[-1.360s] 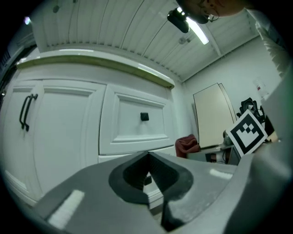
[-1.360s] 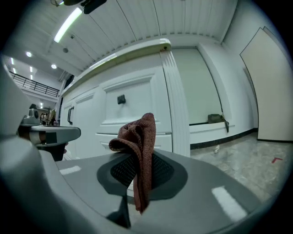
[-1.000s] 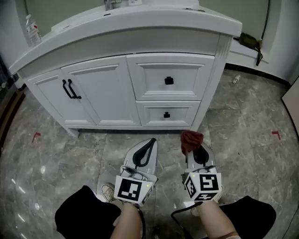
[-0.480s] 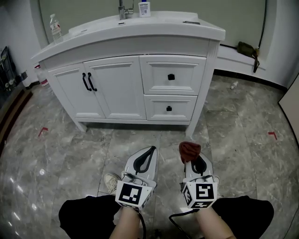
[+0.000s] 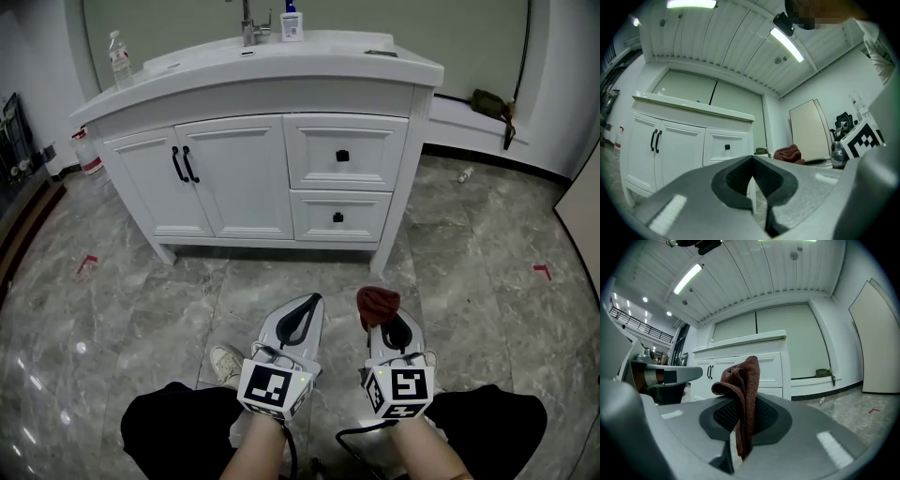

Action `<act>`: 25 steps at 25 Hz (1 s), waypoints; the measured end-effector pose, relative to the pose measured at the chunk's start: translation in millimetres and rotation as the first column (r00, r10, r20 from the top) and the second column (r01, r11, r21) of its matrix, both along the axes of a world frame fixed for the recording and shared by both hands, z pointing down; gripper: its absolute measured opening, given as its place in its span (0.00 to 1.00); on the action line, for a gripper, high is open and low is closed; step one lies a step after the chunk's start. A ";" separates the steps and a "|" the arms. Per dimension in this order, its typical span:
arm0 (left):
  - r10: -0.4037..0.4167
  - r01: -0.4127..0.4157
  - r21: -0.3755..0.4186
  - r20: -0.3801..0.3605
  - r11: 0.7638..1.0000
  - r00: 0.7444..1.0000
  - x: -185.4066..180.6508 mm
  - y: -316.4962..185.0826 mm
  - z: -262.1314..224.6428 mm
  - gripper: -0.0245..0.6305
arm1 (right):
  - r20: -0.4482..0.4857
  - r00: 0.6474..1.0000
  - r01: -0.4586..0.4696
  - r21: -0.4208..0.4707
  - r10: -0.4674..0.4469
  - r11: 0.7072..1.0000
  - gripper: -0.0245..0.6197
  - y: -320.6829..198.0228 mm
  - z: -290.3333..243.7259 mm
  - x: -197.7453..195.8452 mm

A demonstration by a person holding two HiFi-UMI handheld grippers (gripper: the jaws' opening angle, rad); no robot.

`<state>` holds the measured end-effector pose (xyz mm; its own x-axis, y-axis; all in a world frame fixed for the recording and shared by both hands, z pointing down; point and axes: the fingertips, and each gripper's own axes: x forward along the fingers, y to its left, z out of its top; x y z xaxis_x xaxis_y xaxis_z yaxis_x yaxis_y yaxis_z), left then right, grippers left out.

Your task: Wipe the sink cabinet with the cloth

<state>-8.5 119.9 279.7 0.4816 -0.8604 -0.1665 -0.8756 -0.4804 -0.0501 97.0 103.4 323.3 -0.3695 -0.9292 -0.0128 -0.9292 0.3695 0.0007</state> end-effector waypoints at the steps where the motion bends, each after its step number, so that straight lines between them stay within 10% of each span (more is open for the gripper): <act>1: -0.002 0.002 -0.001 -0.006 1.000 1.000 -1.0 -0.4 -0.6 0.04 | -0.001 1.000 -0.002 0.000 0.002 1.000 0.16 -0.1 0.3 0.7; 25: -0.016 0.016 -0.025 -0.009 1.000 1.000 -6.6 -2.9 8.2 0.04 | 0.016 1.000 -0.004 -0.029 0.004 1.000 0.16 -0.8 10.1 6.8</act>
<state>-15.1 117.0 287.9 0.4665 -0.8717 -0.1497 -0.8834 -0.4676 -0.0301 103.7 102.6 333.5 -0.3659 -0.9306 0.0084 -0.9304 0.3656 -0.0253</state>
